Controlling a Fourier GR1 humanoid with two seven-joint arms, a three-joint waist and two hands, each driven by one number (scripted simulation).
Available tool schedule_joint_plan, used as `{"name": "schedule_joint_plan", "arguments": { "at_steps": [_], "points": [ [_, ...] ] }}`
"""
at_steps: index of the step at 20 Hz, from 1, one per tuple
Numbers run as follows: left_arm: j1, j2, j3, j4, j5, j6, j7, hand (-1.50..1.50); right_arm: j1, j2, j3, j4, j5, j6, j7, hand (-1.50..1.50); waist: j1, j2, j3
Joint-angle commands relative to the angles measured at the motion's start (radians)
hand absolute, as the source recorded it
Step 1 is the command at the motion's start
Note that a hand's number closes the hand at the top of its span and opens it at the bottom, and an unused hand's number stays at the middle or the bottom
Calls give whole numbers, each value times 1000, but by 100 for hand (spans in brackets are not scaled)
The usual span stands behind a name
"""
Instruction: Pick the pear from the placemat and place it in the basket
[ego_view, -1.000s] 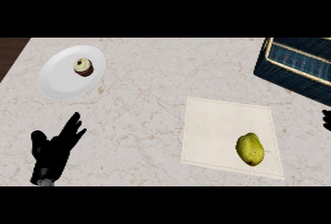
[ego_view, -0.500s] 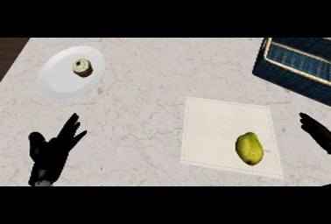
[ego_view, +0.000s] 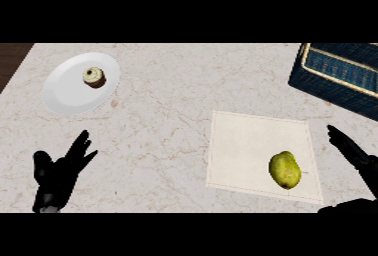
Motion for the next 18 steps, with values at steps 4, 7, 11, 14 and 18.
{"name": "schedule_joint_plan", "arguments": {
  "at_steps": [4,7,11,14,18],
  "points": [
    [16,-52,-48,102,-38,10,43,0,-122,28,33,109,76,-39,3,-150,8,17,-14],
    [17,-3,-7,53,-10,-13,93,0,-37,17,74,89,120,-12,-27,-150,0,13,-14],
    [64,-6,-13,44,-21,-16,78,0,-87,7,72,80,109,11,50,-150,4,13,-14],
    [62,-38,-31,56,-53,3,39,0,-68,80,124,124,166,-47,8,-150,2,14,-14],
    [36,-40,-12,96,-28,-25,49,0,-80,69,104,107,157,-39,18,-150,-3,14,-14]
  ]
}}
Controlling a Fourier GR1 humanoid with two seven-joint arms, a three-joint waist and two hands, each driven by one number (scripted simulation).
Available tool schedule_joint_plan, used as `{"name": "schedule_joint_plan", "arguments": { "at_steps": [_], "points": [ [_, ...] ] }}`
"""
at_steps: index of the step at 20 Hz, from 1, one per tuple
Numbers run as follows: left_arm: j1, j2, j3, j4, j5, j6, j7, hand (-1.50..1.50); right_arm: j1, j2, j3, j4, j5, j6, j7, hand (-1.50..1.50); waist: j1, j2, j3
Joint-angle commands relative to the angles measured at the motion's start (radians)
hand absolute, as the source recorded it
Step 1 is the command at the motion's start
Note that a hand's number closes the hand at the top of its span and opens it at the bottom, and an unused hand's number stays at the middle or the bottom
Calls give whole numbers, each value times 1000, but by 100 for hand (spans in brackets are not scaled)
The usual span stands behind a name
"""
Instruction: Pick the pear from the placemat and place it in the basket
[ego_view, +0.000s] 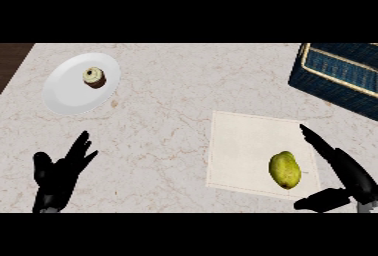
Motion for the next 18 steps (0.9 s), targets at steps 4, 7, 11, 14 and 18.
{"name": "schedule_joint_plan", "arguments": {
  "at_steps": [4,7,11,14,18],
  "points": [
    [45,-32,-50,43,-35,8,77,0,-4,59,41,57,67,-60,-50,-150,2,13,-15],
    [-10,-41,-30,100,-30,9,87,0,11,40,24,37,49,-36,-42,-150,-8,14,-15],
    [35,-21,-18,82,-37,-13,51,0,-35,70,72,87,124,-81,-79,150,2,15,-15],
    [36,-27,-16,62,-19,-26,69,0,-27,54,74,97,201,-155,-145,150,1,14,-15],
    [38,-33,-9,94,-32,-23,48,0,-61,67,77,129,217,-173,-149,150,3,15,-15]
  ]
}}
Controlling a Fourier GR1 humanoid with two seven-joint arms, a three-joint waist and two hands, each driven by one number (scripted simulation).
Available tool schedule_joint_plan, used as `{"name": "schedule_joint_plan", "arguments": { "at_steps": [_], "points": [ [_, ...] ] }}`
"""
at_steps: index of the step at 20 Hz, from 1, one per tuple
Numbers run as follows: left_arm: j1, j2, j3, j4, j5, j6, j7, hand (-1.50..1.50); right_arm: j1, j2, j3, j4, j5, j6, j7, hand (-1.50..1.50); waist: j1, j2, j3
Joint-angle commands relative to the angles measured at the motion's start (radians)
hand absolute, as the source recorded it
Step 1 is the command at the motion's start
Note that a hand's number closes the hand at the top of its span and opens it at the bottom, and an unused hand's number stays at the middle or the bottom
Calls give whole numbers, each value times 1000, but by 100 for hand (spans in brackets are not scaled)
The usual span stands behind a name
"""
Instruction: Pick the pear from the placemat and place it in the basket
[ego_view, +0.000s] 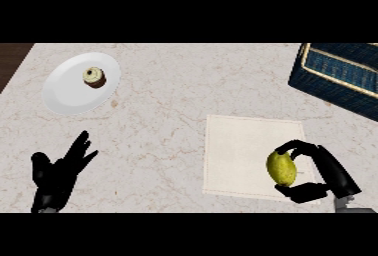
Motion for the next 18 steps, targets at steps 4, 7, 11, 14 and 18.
{"name": "schedule_joint_plan", "arguments": {
  "at_steps": [4,7,11,14,18],
  "points": [
    [14,-25,-44,70,-22,-1,58,0,-185,18,87,39,260,-107,361,150,38,26,-20],
    [-6,-17,-55,43,-25,-11,62,0,-294,-66,84,78,383,-51,572,150,81,39,-31],
    [-44,-12,-67,38,-21,-21,109,0,-496,19,149,164,502,14,850,150,96,34,-20],
    [-45,-10,-55,60,-32,-3,111,0,-672,103,171,212,574,25,1016,150,78,26,-17],
    [-3,-25,-49,90,-25,-12,57,0,-820,204,63,238,566,-148,1083,150,58,26,-14]
  ]
}}
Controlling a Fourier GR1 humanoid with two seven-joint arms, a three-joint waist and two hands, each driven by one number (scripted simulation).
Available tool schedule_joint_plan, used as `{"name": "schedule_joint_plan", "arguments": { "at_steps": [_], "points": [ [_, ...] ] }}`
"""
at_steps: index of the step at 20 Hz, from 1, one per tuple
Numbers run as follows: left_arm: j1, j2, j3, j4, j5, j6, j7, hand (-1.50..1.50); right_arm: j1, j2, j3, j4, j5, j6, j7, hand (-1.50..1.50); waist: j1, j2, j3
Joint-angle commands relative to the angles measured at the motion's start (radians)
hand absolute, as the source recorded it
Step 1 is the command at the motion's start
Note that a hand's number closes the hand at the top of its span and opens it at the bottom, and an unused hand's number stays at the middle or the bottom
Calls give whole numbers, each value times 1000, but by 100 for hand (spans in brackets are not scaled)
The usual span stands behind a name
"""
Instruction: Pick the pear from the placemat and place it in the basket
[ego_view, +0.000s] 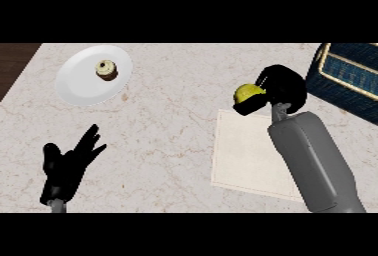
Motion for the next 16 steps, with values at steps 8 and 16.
{"name": "schedule_joint_plan", "arguments": {
  "at_steps": [8,16],
  "points": [
    [62,6,7,65,-5,5,53,0,-364,91,-163,-74,121,-427,133,150,-40,2,-10],
    [77,-43,-26,29,-37,51,77,0,-592,-84,-312,40,151,-318,213,150,-54,1,-9]
  ]
}}
